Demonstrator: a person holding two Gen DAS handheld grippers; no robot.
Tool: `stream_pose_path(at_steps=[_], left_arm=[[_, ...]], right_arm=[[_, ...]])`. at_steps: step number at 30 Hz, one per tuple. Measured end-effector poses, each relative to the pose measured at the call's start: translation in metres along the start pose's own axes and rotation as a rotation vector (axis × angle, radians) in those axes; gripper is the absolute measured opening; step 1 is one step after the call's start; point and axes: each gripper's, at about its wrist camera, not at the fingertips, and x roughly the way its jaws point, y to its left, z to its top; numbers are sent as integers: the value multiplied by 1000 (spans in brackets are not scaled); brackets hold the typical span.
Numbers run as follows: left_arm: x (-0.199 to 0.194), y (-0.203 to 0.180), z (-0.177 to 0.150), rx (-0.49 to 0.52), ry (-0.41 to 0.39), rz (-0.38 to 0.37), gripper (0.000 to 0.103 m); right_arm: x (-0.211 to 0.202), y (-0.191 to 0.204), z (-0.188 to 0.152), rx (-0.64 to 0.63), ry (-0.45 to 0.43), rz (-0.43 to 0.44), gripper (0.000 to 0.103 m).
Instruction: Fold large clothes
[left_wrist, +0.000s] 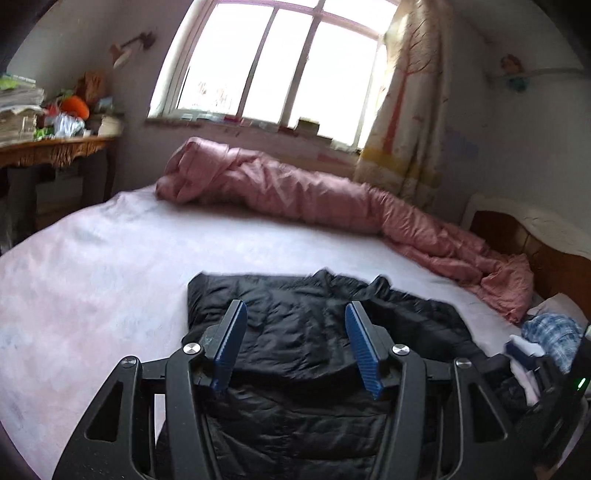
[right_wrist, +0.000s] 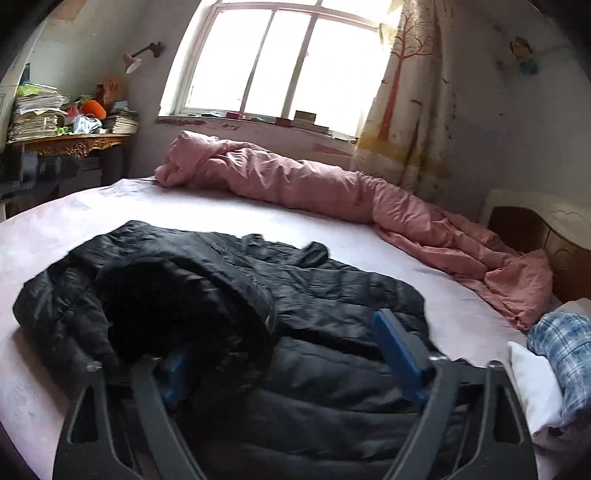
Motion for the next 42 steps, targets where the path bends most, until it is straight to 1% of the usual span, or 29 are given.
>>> stream_pose_path(at_steps=[1,4,7,11,12,13,14,15,16,19,22,23,24,26,27,28,29,31,33,35,36,37,38,39,40,41,42], left_arm=[[5,1,-2,7,13,19,54],[19,2,-10,33,52,76,54],[32,2,-18,46,85,111,54],[51,2,-30,130,101,226,54],[56,4,-31,139,111,238,51],[62,9,-32,134,126,236,45],[66,15,-33,118,142,234,37],[70,21,-33,92,156,230,36],[73,26,-34,73,163,223,36],[79,35,-37,56,191,209,35],[84,31,-41,93,216,221,35],[87,29,-43,110,226,233,35],[89,27,-44,119,240,240,35],[93,28,-47,107,263,235,35],[93,29,-48,94,269,230,35],[93,31,-48,77,273,221,35],[92,33,-47,63,271,211,35],[91,36,-45,43,267,203,35],[91,36,-45,44,268,204,35],[90,35,-45,53,264,210,35],[90,35,-44,56,261,211,35],[89,34,-44,56,258,211,35],[89,35,-43,52,258,210,35],[88,36,-43,45,256,206,35],[87,37,-43,38,253,202,35],[86,39,-43,29,255,204,35],[87,40,-44,20,258,205,35]], right_arm=[[5,-12,-1,20,11,-20,71],[22,-48,-6,86,75,-34,59],[40,-84,-14,151,122,-62,57],[55,-119,-20,223,176,-3,57],[58,-128,-20,249,180,10,57],[60,-132,-21,266,183,16,57],[59,-138,-22,285,184,14,57],[59,-142,-22,299,184,8,57],[59,-147,-23,318,184,7,57],[62,-159,-27,377,211,76,57],[71,-163,-31,375,265,215,57],[72,-165,-33,389,272,237,57],[71,-168,-34,407,266,213,57],[63,-172,-32,401,224,117,57],[58,-173,-30,390,196,98,61],[53,-174,-28,390,168,103,63],[50,-177,-27,408,150,135,64],[51,-179,-29,446,154,194,66],[59,-177,-32,451,197,236,69],[69,-169,-36,430,254,289,69],[73,-165,-38,418,277,301,69],[77,-160,-38,402,295,288,69],[80,-154,-38,375,301,252,69],[82,-149,-38,344,302,218,67],[85,-142,-38,310,308,195,52],[90,-136,-38,288,330,190,41],[96,-132,-38,283,349,201,24]])
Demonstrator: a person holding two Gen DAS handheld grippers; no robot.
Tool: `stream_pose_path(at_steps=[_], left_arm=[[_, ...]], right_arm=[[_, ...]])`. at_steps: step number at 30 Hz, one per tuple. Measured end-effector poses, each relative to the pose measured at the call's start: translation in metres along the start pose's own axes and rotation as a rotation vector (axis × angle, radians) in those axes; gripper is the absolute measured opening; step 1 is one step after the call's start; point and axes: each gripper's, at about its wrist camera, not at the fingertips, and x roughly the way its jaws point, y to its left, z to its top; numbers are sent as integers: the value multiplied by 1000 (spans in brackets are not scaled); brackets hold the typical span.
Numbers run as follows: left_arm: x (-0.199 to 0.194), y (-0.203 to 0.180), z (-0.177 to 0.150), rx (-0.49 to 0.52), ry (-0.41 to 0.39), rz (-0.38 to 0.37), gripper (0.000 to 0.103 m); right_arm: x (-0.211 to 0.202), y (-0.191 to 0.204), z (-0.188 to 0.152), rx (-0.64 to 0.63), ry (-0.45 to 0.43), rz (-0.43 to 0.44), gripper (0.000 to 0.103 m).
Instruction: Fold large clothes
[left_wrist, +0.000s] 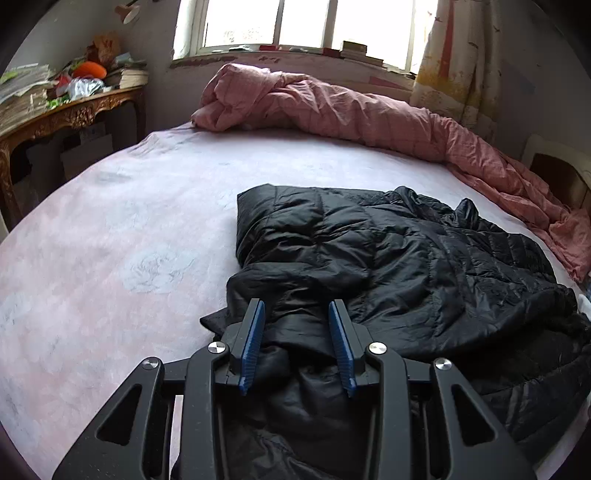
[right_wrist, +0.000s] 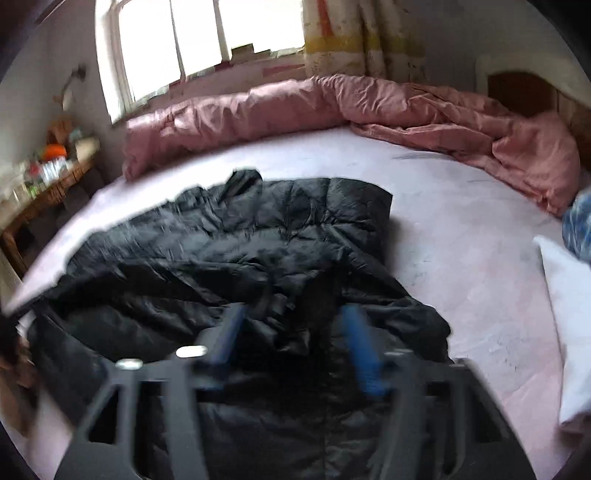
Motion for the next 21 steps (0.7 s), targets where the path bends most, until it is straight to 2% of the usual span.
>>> stream_pose_path(at_steps=[2,3,5,7,10,12,14,15,17,18,21], left_arm=[[1,1,-1,-13,6,3,38],[2,0,-2,-14,8,19,48],[4,0,-3,-27,8,87,63],[5,1,-3,-40,14,78,62],[1,3,-3,-49,-1,58,61],[-5,1,-2,-47,-16,35,61],[-14,-3,1,-35,-25,-5,61],[-18,-6,2,-22,-31,-24,62],[-26,-14,5,16,-47,-18,62],[-29,-16,5,30,-52,-7,62],[-29,-20,5,41,-42,-12,62]], right_arm=[[13,9,9,-6,17,-56,16],[17,11,12,-18,25,-90,9],[30,18,26,-41,59,-164,8],[40,25,45,-61,88,-271,4],[46,32,75,-101,33,-361,3],[54,26,93,-72,35,-394,2],[59,16,107,-13,50,-373,2],[57,10,111,18,54,-336,2],[45,6,109,38,41,-204,2],[35,8,105,25,39,-129,2],[14,23,87,-47,45,-32,2]])
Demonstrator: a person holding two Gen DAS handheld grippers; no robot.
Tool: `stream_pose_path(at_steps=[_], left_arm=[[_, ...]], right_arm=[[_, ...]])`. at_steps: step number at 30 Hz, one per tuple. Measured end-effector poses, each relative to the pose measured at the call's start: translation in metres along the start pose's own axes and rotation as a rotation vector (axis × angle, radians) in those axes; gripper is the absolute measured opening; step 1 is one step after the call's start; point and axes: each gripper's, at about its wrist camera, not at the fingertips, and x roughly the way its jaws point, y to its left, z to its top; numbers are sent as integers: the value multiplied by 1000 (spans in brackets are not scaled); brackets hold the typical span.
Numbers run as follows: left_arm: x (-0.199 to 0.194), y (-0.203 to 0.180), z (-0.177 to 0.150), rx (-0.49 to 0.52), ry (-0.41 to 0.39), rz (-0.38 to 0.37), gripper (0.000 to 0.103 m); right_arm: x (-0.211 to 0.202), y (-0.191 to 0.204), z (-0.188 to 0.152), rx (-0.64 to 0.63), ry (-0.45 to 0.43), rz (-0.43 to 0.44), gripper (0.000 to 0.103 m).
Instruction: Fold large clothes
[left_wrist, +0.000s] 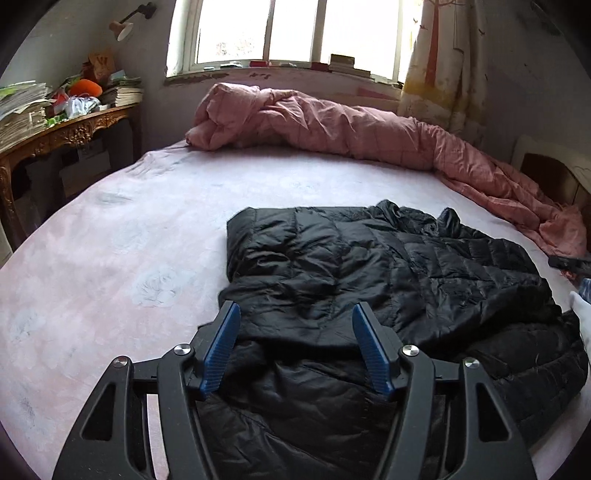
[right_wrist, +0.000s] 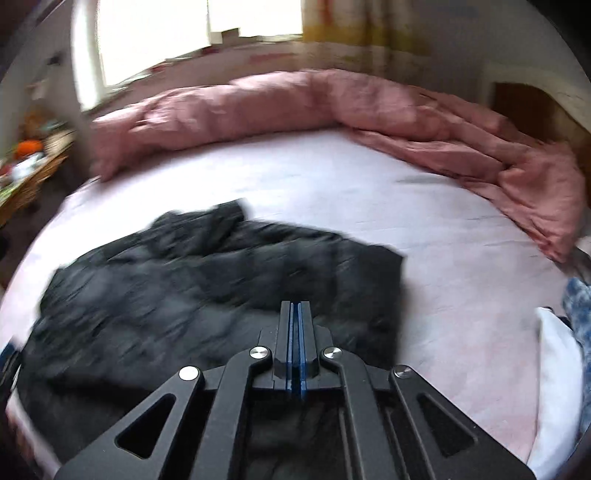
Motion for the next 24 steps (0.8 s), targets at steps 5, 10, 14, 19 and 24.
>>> stream_pose_path(at_steps=[5,10,14,19,24], left_arm=[[16,-3,-6,16,59,6,62],[37,-7,-16,26,104,36,64],[25,-9,-12,18,42,12,63],[20,-14,-11,50,32,-5,64],[41,-19,-14,76,138,88,71]], right_arm=[[0,43,-23,-102,138,184,20],[53,74,-34,-134,325,38,20],[86,79,-13,-87,310,-63,20],[95,68,17,-22,261,-101,20],[65,48,7,14,182,-79,20]])
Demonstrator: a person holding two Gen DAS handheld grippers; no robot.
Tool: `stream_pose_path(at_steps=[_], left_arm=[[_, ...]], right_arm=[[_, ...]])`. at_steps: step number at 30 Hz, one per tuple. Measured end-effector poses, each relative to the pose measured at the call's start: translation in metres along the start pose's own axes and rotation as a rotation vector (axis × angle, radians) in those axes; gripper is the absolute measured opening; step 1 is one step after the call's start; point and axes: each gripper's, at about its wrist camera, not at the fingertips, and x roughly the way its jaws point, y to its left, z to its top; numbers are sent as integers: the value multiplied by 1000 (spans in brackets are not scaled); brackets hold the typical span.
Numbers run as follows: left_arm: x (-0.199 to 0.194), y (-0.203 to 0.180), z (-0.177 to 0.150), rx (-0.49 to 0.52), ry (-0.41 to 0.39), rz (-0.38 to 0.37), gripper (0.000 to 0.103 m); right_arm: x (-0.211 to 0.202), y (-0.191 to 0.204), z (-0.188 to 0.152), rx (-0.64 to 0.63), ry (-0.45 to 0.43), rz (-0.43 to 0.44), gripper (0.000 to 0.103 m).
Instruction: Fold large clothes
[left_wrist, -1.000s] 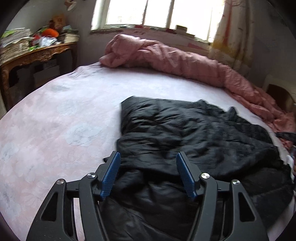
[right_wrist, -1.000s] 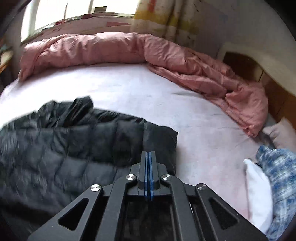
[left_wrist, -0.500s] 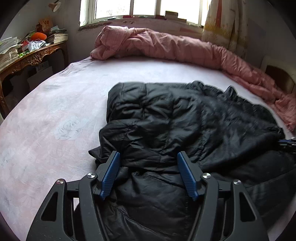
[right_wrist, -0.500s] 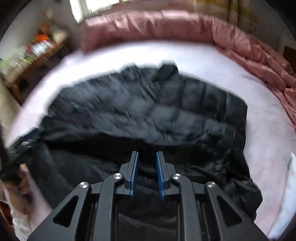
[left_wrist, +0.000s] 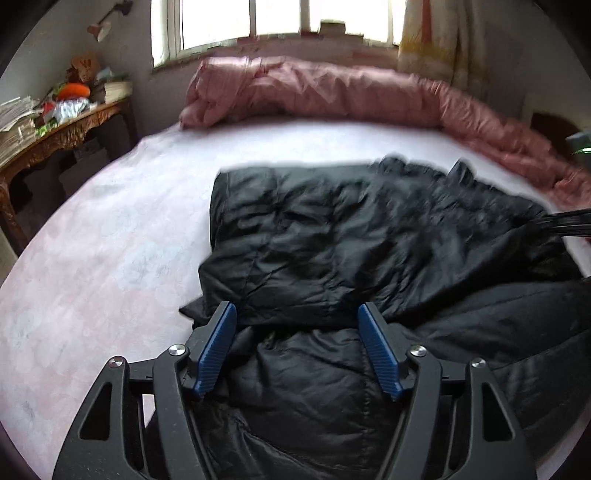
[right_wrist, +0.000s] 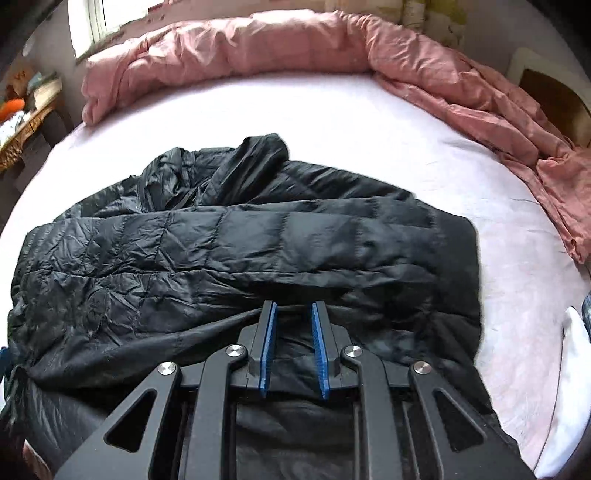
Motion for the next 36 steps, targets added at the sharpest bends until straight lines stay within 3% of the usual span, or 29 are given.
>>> stream_pose_path(at_steps=[4,8,14,16,19,21,22,24,25,26,28,32,34,36], left_arm=[[11,6,2,-48,41,-13,75],[26,8,6,-57,63,-22,77],[9,17,2,-97,31,-84,75],[-7,17,-3,-91,8,-84,75],[-30,30,1,-195,-28,-85,82],[-42,44,3,-271,-44,-122,83],[-46,50,3,-292,-46,-141,83],[-55,62,0,-308,-54,-135,83],[-56,65,-2,-304,-56,-113,83],[-57,67,-5,-297,-57,-92,83],[-49,70,-9,-299,-34,-84,83],[-25,73,-19,-333,54,-191,80],[-20,70,-20,-337,88,-251,78],[-24,66,-19,-318,82,-245,75]], right_arm=[[-30,-15,-35,-30,-36,69,20],[-73,-28,-77,-68,-125,62,20],[-124,-48,-129,-22,-328,38,42],[-134,-57,-142,2,-393,42,56],[-142,-80,-159,94,-484,-27,69],[-145,-92,-159,107,-488,-41,70],[-146,-98,-158,79,-498,-32,76],[-140,-110,-157,58,-533,-122,80],[-133,-118,-156,71,-527,-188,80],[-127,-124,-154,81,-505,-201,80],[-119,-134,-151,107,-467,-156,80],[-113,-138,-150,141,-445,-83,80],[-106,-136,-150,132,-433,-105,80],[-100,-134,-151,124,-419,-139,80]])
